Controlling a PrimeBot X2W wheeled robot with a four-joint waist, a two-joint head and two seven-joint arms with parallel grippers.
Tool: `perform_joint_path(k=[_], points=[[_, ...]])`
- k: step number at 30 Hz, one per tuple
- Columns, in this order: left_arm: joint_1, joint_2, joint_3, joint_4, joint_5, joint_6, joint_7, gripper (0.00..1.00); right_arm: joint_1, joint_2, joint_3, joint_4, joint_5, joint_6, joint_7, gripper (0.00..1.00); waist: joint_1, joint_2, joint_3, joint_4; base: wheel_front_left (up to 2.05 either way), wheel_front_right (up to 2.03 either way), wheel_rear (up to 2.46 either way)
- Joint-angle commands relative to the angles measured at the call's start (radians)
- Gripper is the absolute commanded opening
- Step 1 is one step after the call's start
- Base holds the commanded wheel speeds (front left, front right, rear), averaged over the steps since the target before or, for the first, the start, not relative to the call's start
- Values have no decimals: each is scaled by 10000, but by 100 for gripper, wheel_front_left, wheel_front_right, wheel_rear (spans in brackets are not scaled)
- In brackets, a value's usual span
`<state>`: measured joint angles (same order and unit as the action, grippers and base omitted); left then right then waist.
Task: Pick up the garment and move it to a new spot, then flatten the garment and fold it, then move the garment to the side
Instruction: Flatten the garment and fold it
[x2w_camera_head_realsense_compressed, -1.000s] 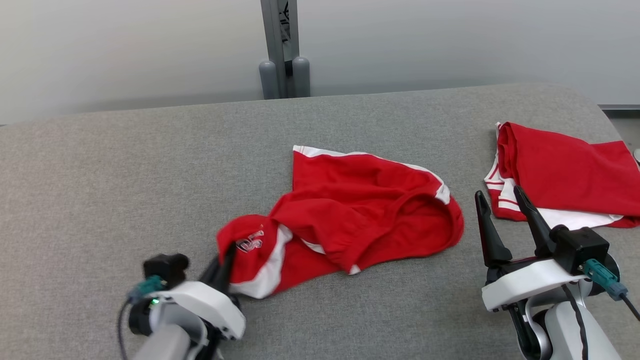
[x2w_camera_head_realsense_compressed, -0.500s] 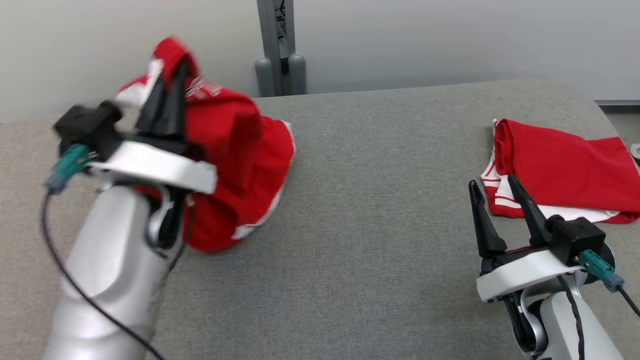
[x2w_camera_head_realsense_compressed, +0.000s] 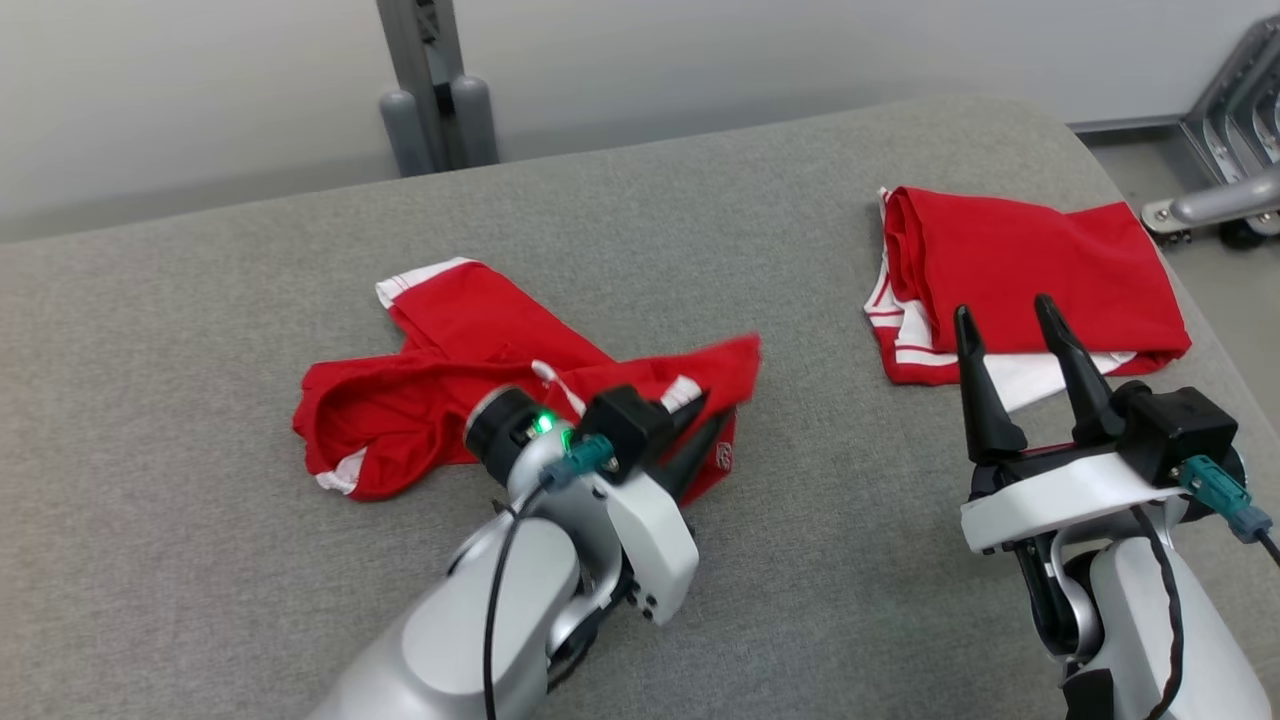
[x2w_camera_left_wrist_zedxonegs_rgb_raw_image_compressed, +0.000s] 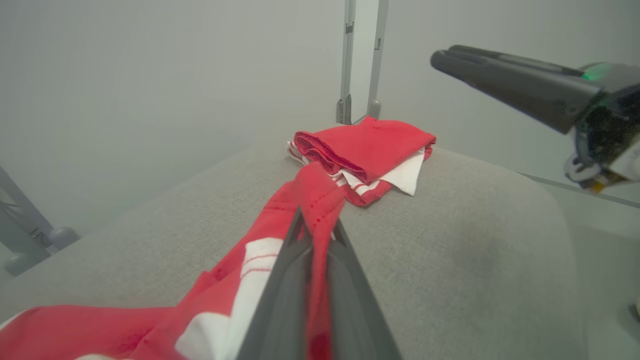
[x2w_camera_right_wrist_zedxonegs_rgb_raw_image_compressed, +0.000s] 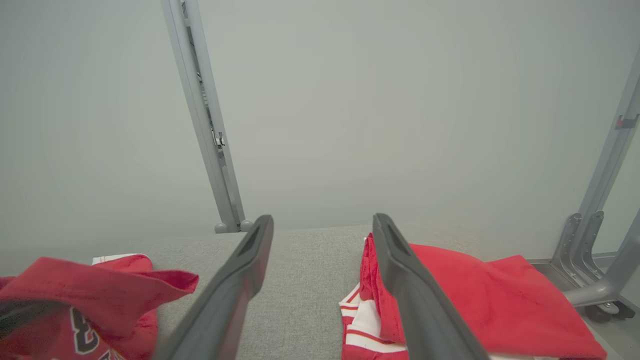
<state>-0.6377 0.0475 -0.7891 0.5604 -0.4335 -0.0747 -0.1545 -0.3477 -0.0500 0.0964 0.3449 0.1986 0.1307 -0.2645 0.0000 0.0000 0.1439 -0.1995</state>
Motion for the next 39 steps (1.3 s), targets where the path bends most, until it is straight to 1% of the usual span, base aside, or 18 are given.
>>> perform_joint_path(k=[1, 3, 4, 7, 8, 11, 14, 16, 19, 21, 23, 26, 29, 32, 36, 39], points=[[101, 71, -567, 192, -301, 173, 20, 99, -150, -31, -100, 23, -16, 1, -14, 100, 0, 0, 286, -267, 0, 0, 0], [167, 54, -1244, 331, -619, 191, 39, 100, -175, -29, -156, 29, 30, 1, -14, 100, 0, 0, 352, -283, 0, 0, 0], [176, 56, -1718, 428, -987, 234, -31, 100, -144, -29, -204, 46, 43, 1, -14, 100, 0, 0, 376, -260, 0, 0, 0], [31, 63, -2297, 561, -1354, 350, -207, 100, -111, -25, -245, 97, 34, 1, -14, 100, 0, 0, 342, -119, 0, 0, 0], [31, 63, -2297, 561, -1354, 350, -207, 100, -111, -25, -245, 97, 34, 1, -14, 100, 0, 0, 342, -119, 0, 0, 0], [-152, 50, -2747, 641, -1698, 356, -341, 100, -67, -36, -209, 141, -22, 1, -14, 100, 0, 0, 190, 90, 0, 0, 0], [-378, 59, -2917, 795, -1803, 648, -613, 100, -15, -37, -201, 187, -71, 1, -14, 100, 0, 0, -20, 343, 0, 0, 0], [-496, 58, -2724, 871, -1988, 920, -808, 100, 55, -35, -229, 213, -100, 1, -14, 100, 0, 0, -177, 537, 0, 0, 0], [-660, 58, -2103, 1011, -2181, 1397, -1028, 100, 118, -35, -218, 216, -132, 1, -14, 100, 0, 0, -377, 801, 0, 0, 0], [-642, 134, -1550, 1006, -2211, 1619, -1088, 100, 192, -35, -167, 159, -124, 1, -14, 100, 0, 0, -489, 970, 0, 0, 0], [-489, 367, -759, 529, -1998, 1840, -1095, 100, 365, -36, -141, 104, -145, 1, -14, 100, 0, 0, -574, 1145, 0, 0, 0], [228, 747, 429, -271, -1660, 2077, -1095, 100, 547, -97, -132, 67, -171, 1, -14, 100, 0, 0, -696, 1392, 0, 0, 0], [1055, 970, 1770, -1137, -1399, 2087, -1099, 100, 827, -143, 1, 39, -40, 1, -13, 100, 0, 0, -779, 1576, 0, 0, 0], [2035, 1210, 2876, -1767, -954, 1946, -1099, 100, 1060, -321, 283, -13, 257, -1, -13, 100, 0, 0, -827, 1671, 0, 0, 0], [3188, 1151, 4028, -2184, -334, 1738, -1100, 100, 1349, -386, 294, 76, 393, 1, -13, 100, 0, 0, -927, 1765, 0, 0, 0], [3832, 1003, 4616, -2207, 60, 1528, -1101, 100, 1492, -334, 267, 59, 445, 1, -13, 100, 0, 0, -970, 1797, 0, 0, 0]])
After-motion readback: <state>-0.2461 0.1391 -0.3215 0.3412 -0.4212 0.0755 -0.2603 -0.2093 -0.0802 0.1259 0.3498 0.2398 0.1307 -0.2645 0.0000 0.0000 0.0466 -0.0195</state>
